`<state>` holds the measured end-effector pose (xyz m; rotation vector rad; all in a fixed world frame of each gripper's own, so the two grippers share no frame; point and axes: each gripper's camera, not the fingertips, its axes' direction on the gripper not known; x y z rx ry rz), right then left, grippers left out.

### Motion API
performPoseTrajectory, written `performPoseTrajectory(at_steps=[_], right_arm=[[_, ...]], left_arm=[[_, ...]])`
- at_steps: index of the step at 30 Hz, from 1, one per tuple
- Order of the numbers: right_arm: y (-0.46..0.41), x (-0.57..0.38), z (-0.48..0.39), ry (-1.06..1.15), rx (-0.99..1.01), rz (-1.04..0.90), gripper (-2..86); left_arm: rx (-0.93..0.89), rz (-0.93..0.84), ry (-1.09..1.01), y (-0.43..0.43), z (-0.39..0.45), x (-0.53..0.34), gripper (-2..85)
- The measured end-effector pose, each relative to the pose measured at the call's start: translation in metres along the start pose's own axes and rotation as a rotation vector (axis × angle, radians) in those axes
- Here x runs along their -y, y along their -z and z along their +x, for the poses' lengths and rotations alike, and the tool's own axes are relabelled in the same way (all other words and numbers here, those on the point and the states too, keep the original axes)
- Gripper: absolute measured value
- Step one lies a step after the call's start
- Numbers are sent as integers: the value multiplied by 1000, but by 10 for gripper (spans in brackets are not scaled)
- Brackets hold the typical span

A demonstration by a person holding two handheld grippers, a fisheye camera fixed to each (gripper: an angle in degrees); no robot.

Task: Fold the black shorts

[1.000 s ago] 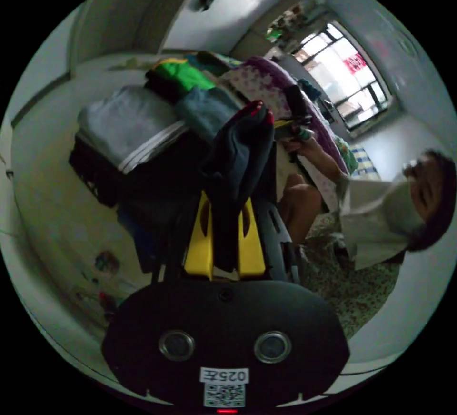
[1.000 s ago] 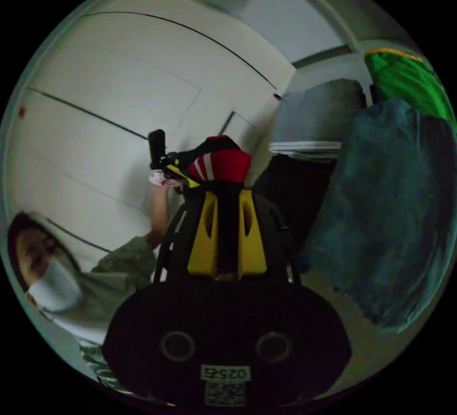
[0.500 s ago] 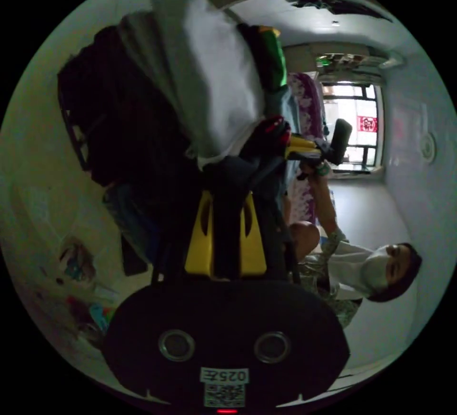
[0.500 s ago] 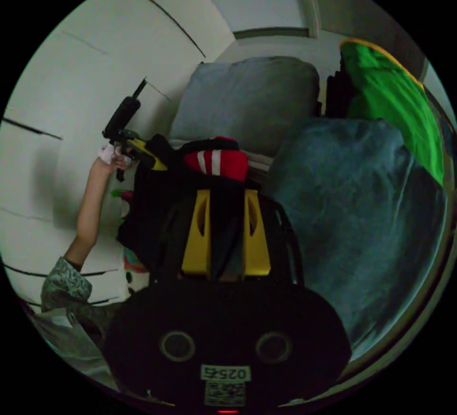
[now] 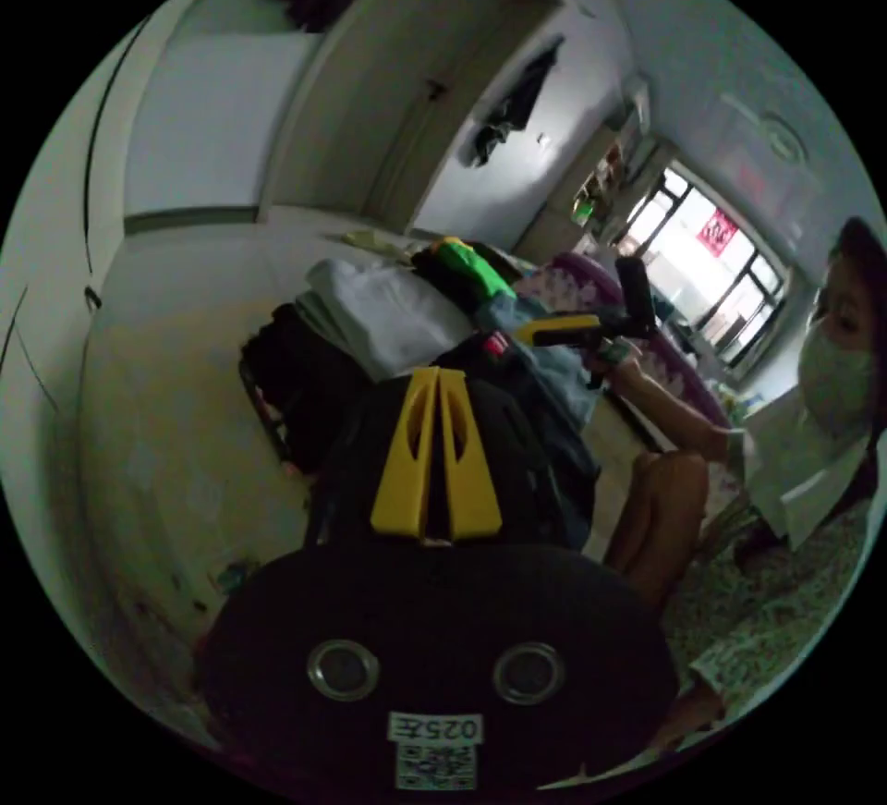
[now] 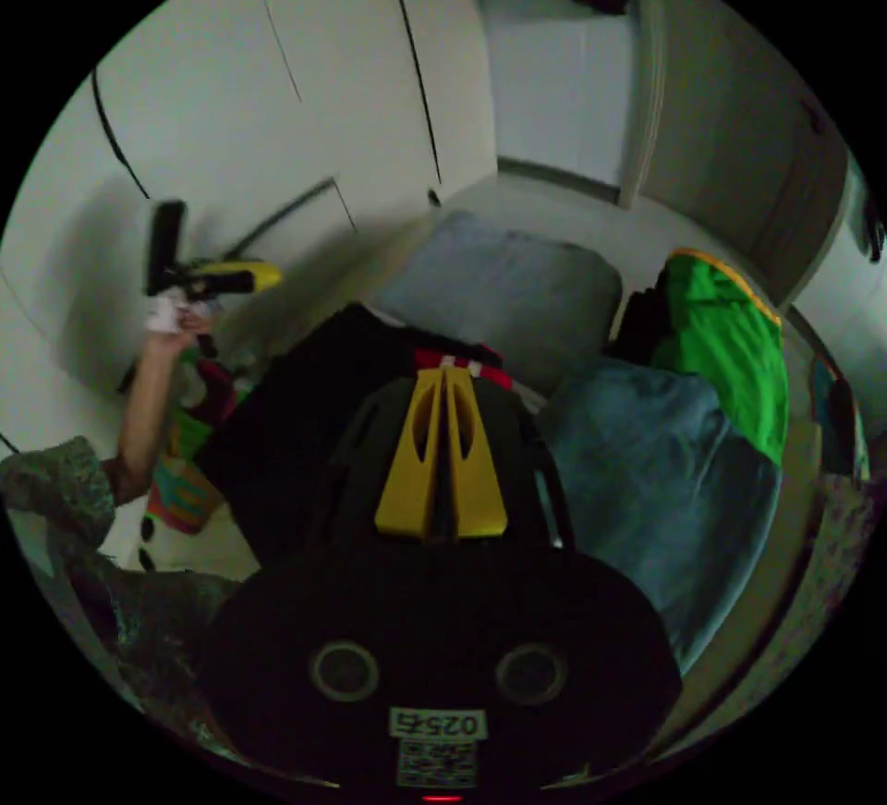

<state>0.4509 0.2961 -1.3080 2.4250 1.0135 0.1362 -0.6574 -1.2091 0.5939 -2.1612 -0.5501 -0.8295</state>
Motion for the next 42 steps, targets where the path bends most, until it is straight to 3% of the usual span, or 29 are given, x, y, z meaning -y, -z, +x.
performPoseTrajectory(at_steps=[3, 4, 5, 9, 12, 14, 15, 16, 19, 20, 22, 23, 26, 30, 32, 36, 38, 42], right_arm=[[-57, 0, -16, 25, -181, -228, -9], [-66, -6, -14, 5, -165, -263, -9], [-57, -12, -11, -40, -105, -248, -10], [23, -52, -9, -76, -32, 14, -10], [149, -129, -20, -31, -121, 333, -10], [269, -213, -46, 30, -348, 524, -10], [299, -237, -58, 60, -431, 560, -10], [353, -286, -89, 104, -638, 617, -10], [453, -407, -174, 58, -1221, 696, -9], [488, -457, -203, -78, -1438, 776, -9], [533, -534, -238, -298, -1680, 800, -8], [559, -588, -256, -440, -1769, 762, -7], [612, -741, -290, -849, -1850, 763, 1], [650, -931, -304, -1273, -1806, 579, 78], [674, -1054, -297, -1539, -1677, 439, 124], [713, -1212, -272, -1719, -1545, 281, 142], [743, -1298, -243, -1791, -1614, -2, 136], [795, -1407, -188, -1876, -1635, -380, 130]], left_arm=[[208, -228, -52, -99, 39, -21, -8], [325, -431, -51, -153, 37, -38, -8], [315, -473, 5, -191, 28, -61, -8], [97, -271, 216, -211, 15, -101, -9], [135, 129, 6, -196, 81, -128, -8], [95, 497, -310, -211, 159, -148, -8], [72, 552, -384, -222, 178, -152, -8], [19, 609, -501, -252, 213, -156, -8], [-182, 632, -730, -359, 296, -161, -4], [-316, 612, -788, -408, 328, -162, 2], [-578, 582, -877, -485, 379, -168, 21], [-748, 570, -928, -537, 417, -177, 40], [-978, 467, -1033, -673, 531, -220, 72], [-1166, 193, -1086, -846, 678, -301, 119], [-1247, -10, -1136, -956, 775, -367, 142], [-1220, -201, -1284, -1114, 915, -492, 158], [-1243, -305, -1299, -1214, 996, -582, 160], [-1295, -538, -1242, -1349, 1111, -708, 160]])
